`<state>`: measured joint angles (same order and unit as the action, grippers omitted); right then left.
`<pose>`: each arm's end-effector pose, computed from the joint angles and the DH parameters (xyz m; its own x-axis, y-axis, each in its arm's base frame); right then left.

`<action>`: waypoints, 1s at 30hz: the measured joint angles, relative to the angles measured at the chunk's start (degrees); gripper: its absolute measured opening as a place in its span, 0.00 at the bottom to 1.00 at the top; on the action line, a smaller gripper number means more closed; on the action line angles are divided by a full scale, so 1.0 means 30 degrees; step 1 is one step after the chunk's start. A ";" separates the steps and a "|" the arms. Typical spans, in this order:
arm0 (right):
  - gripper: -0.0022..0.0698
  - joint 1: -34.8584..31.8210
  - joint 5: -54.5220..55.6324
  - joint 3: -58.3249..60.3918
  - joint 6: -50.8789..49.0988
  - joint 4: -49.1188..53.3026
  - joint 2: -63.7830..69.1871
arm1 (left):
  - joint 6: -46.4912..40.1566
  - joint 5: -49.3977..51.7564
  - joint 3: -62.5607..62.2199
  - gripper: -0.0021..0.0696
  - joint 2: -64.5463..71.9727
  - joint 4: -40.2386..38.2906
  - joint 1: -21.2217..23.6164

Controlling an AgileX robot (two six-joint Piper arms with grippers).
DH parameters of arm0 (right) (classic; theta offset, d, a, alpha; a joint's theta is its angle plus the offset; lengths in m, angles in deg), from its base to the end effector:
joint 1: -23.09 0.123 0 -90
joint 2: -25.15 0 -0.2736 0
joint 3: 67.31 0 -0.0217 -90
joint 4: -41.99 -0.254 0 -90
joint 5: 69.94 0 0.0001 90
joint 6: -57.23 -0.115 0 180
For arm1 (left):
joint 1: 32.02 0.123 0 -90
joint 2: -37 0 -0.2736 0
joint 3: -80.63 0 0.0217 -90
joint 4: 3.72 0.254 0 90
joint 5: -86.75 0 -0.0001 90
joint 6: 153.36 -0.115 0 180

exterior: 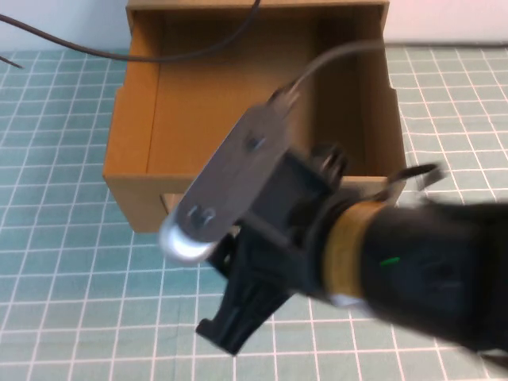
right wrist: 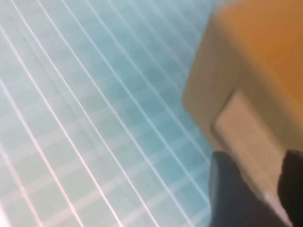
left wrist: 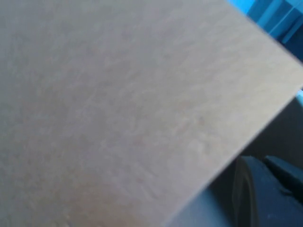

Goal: Open the shoe box
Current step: 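Pull the top drawer of the cardboard box fully open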

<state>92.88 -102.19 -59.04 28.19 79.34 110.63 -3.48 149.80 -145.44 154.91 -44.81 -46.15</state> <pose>0.1480 0.2941 0.3457 -0.1219 -0.5127 -0.8499 -0.8013 0.5562 -0.2206 0.4065 -0.1718 0.4073 -0.4921 0.2482 -0.8344 0.7278 0.6432 -0.2379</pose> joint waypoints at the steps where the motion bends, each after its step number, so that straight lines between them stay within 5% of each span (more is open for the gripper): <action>1: 0.32 0.0000 0.0041 -0.0118 0.0545 -0.0508 -0.0500 | 0.0000 0.0142 0.0000 0.02 -0.0447 0.0130 0.0000; 6: 0.23 0.0000 -0.0763 -0.0745 0.1410 -0.1045 -0.3384 | -0.0031 0.1172 0.0000 0.02 -0.2750 0.0915 0.0074; 12: 0.04 0.0000 -0.5274 -0.1204 0.1485 0.2188 -0.6885 | 0.0004 0.2954 0.0000 0.02 -0.5614 0.1848 0.0626; 23: 0.01 0.0000 -0.9539 -0.0645 0.1559 0.5357 -1.3810 | 0.1360 0.3244 0.0709 0.02 -1.1608 0.5917 0.1100; 30: 0.01 0.0000 -1.0209 0.3542 -0.0137 0.5634 -1.7911 | 0.1570 0.3252 0.7136 0.02 -1.7263 0.6884 0.1100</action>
<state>92.88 -132.82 -48.41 27.78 96.25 56.90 1.23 159.56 -124.04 103.12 -24.16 -42.85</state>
